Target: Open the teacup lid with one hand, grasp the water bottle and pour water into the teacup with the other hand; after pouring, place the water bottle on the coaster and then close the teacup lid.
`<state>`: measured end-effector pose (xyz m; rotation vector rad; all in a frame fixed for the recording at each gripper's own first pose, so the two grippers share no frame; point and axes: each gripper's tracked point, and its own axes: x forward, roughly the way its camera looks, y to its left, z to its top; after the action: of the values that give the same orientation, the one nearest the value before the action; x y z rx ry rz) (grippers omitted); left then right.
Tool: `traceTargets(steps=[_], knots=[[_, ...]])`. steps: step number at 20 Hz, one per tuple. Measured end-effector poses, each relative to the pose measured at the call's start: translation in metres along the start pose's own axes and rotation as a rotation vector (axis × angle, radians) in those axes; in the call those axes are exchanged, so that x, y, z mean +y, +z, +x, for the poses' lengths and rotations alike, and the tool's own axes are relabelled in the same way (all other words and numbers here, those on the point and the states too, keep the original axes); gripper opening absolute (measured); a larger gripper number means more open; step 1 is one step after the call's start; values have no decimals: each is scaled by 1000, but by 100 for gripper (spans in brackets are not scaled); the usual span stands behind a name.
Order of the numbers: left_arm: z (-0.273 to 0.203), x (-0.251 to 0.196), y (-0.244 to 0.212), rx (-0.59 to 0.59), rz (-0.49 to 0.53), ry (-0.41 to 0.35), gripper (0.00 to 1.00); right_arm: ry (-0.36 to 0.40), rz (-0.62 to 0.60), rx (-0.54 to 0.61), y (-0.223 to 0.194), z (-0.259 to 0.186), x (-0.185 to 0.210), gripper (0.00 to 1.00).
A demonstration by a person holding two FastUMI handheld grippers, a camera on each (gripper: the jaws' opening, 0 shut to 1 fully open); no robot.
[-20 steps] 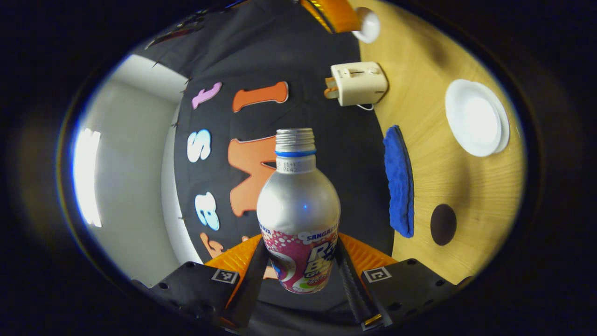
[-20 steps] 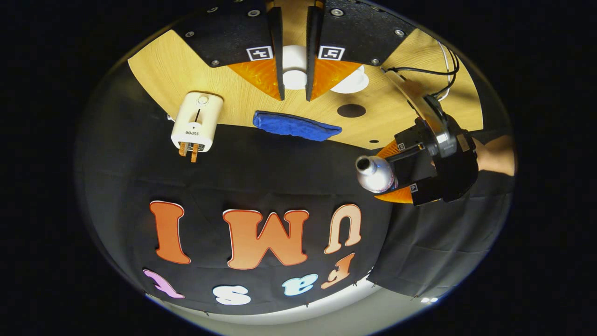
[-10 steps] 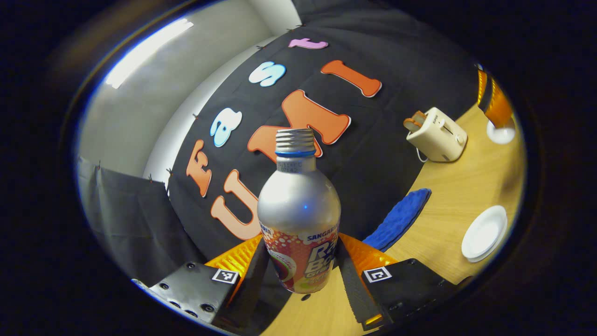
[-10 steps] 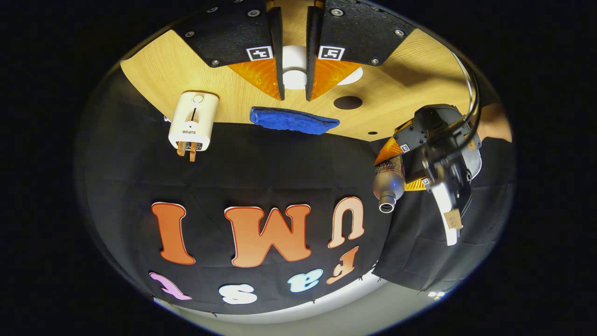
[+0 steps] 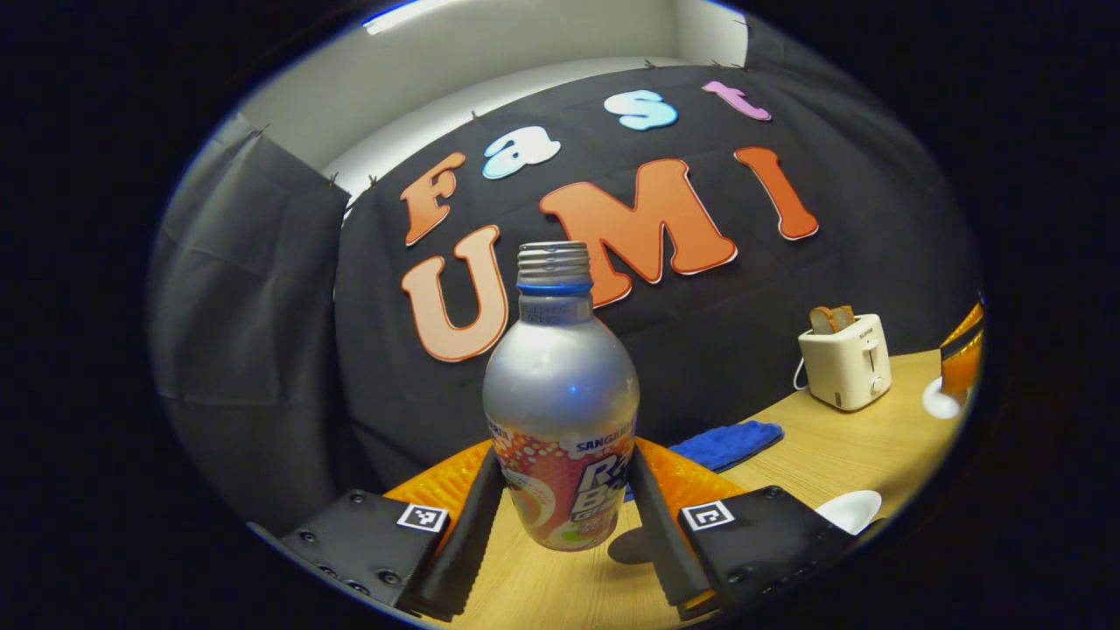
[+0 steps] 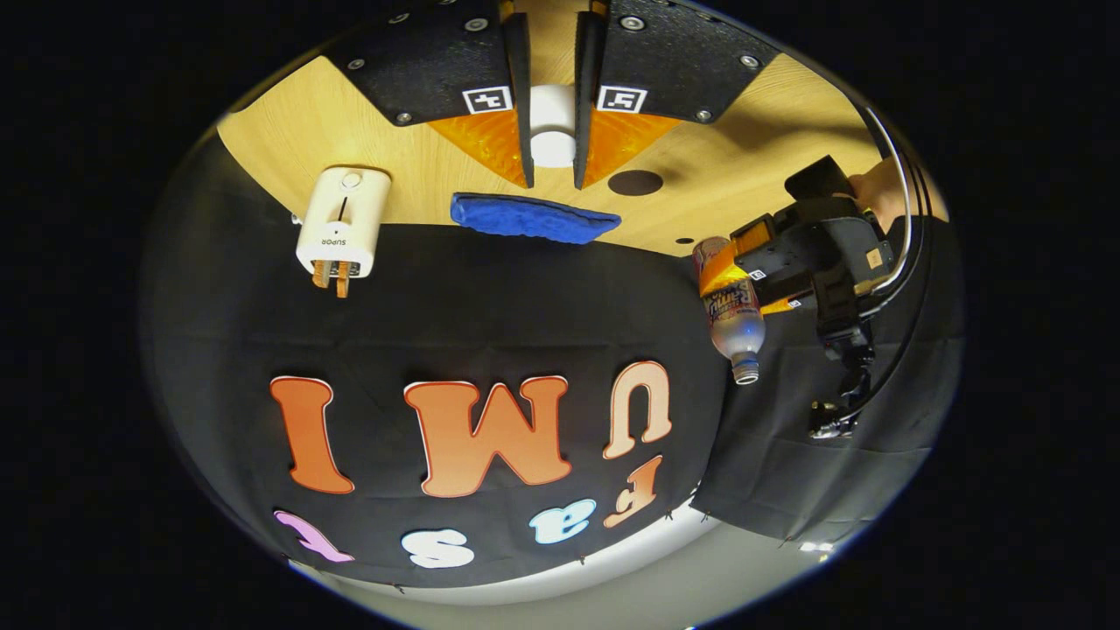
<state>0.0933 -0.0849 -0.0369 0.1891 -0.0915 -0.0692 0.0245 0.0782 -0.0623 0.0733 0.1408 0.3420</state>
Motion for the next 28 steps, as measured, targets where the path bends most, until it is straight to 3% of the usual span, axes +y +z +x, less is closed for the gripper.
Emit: traceTargets(steps=[1, 5, 6, 11, 13, 17, 18, 19, 24, 26, 28], knots=[[-1, 2, -5, 15, -22, 9, 86, 4, -3, 2, 0, 2, 2, 21], [-6, 4, -21, 53, -97, 4, 77, 28, -7, 10, -2, 11, 14, 21], [-5, 3, -24, 63, -115, -7, 82, 32, -7, 12, -3, 14, 16, 21], [-1, -1, -38, 116, -223, -33, 82, 59, -18, 44, -15, 28, 31, 21], [1, -2, -42, 129, -253, -40, 86, 71, -24, 58, -20, 37, 38, 21], [11, -10, -54, 162, -265, -69, 78, 82, -32, 91, -35, 49, 46, 21], [14, -10, -57, 169, -271, -75, 82, 90, -33, 101, -39, 52, 48, 21], [16, -11, -57, 173, -280, -78, 78, 92, -34, 109, -43, 55, 50, 21], [29, -19, -64, 188, -330, -111, 82, 101, -31, 126, -50, 60, 53, 21], [43, -30, -74, 229, -388, -136, 86, 99, -26, 129, -50, 61, 51, 21], [59, -40, -83, 274, -457, -158, 82, 99, -20, 132, -51, 61, 50, 21]])
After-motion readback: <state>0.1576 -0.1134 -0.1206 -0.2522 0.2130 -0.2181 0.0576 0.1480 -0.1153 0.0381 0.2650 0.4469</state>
